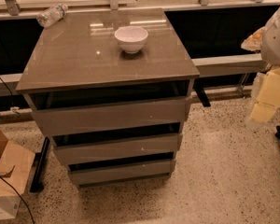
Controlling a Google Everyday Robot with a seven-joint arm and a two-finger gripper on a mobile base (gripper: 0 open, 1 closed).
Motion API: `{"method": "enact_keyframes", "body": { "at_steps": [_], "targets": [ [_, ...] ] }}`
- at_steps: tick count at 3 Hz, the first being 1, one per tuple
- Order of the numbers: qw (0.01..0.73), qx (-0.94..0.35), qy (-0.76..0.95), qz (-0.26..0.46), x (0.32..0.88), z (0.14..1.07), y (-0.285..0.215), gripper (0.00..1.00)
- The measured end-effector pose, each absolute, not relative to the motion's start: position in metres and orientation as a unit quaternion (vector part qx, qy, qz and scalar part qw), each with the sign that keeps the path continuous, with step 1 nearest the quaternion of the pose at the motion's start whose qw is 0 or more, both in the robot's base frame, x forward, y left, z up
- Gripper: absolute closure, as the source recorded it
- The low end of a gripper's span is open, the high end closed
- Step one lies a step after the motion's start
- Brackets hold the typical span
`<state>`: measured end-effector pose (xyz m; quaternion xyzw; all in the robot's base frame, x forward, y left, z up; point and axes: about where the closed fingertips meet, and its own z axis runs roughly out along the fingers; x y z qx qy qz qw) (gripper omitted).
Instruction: Open middle drawer
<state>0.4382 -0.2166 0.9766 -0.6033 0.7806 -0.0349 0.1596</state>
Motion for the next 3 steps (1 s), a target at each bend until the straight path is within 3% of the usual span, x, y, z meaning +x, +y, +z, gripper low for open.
{"method": "enact_keyframes", "body": {
  "at_steps": [2,3],
  "targets": [
    [0.181,-0.600,0.779,-0.028,0.437,0.967,-0.205,0.00],
    [0.208,-0.607,0.767,0.003,0.436,0.939,-0.174,0.00]
  ]
}}
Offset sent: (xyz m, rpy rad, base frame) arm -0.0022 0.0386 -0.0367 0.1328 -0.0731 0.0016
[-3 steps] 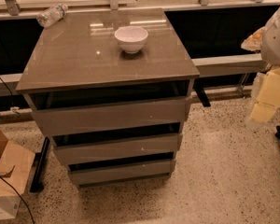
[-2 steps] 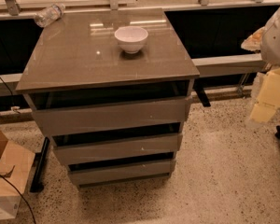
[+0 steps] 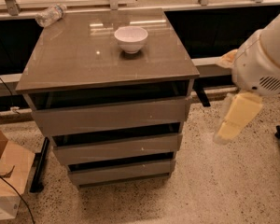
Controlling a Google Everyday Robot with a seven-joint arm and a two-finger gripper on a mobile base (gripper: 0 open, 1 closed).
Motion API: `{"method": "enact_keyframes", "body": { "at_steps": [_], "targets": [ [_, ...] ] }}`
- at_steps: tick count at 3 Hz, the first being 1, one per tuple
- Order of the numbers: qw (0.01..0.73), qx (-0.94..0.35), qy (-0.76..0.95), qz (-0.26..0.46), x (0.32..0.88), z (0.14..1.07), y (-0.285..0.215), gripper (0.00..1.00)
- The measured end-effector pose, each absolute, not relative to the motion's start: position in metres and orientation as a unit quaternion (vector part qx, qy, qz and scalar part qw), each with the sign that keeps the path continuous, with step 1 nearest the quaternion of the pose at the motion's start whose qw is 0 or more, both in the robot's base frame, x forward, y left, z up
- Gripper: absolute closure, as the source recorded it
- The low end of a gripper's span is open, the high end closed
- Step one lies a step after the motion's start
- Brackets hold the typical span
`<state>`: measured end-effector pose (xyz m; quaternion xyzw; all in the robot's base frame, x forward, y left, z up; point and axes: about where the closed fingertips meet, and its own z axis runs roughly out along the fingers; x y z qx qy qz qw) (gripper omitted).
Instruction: Open middle drawer
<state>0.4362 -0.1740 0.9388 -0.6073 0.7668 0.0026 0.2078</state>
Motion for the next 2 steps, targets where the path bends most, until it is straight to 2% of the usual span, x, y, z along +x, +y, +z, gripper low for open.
{"method": "enact_keyframes", "body": {
  "at_steps": [2],
  "targets": [
    [0.241,-0.595,0.762,0.081,0.448,0.849,-0.132,0.00]
  ]
}}
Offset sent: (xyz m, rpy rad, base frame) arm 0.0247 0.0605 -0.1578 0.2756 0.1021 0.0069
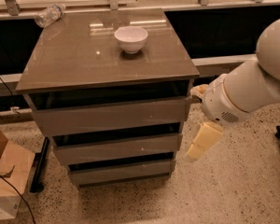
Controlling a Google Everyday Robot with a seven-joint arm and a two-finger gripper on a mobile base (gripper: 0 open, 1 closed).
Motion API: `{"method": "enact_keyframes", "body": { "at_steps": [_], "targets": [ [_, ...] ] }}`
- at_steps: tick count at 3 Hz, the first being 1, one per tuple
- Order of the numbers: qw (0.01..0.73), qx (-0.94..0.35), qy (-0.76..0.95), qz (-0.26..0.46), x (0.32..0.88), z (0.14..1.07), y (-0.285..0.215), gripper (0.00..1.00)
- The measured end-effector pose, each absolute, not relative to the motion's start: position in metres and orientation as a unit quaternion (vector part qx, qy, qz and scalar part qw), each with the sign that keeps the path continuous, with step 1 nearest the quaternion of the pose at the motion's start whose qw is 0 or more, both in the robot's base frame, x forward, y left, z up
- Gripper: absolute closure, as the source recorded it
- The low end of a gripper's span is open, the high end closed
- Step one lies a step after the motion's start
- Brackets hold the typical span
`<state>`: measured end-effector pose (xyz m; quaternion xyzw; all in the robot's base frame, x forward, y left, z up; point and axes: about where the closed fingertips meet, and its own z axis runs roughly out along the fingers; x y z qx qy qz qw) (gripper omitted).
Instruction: Open middle drawer
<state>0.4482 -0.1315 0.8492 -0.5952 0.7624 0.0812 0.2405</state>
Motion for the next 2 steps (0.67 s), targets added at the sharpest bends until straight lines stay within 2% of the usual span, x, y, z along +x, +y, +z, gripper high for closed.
{"method": "enact_keyframes", "body": {
  "at_steps": [2],
  "targets": [
    [0.235,-0.583,0.773,0.084,0.455,0.828,-0.124,0.00]
  ]
}}
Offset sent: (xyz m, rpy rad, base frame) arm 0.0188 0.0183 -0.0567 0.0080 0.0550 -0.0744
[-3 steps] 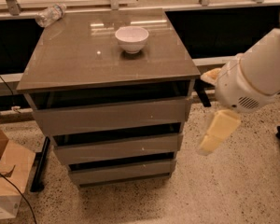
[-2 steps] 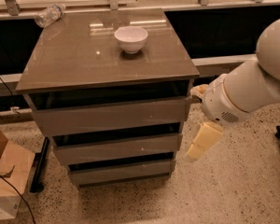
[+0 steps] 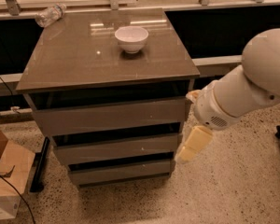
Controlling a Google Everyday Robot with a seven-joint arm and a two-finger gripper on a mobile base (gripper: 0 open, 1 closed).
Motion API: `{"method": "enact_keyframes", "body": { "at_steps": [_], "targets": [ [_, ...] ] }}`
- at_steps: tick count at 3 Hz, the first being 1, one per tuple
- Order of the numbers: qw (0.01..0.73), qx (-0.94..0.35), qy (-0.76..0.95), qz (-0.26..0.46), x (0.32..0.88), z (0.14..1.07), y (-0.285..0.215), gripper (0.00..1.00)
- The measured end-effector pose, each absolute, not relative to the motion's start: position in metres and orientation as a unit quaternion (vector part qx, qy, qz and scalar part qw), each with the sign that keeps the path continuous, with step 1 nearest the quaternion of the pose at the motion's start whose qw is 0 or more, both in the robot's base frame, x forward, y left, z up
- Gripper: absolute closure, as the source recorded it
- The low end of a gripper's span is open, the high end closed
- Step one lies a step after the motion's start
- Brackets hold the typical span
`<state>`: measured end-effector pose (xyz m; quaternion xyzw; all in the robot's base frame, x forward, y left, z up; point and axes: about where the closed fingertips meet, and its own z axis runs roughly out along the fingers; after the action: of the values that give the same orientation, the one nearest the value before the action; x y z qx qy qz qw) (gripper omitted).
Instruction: Open middle drawer
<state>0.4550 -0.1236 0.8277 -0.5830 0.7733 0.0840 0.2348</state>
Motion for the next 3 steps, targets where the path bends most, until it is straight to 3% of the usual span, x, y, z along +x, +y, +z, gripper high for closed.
{"method": "enact_keyframes", "body": {
  "at_steps": [3],
  "targets": [
    [0.260,-0.557,0.775,0.144,0.496,0.705,-0.100,0.00]
  ]
}}
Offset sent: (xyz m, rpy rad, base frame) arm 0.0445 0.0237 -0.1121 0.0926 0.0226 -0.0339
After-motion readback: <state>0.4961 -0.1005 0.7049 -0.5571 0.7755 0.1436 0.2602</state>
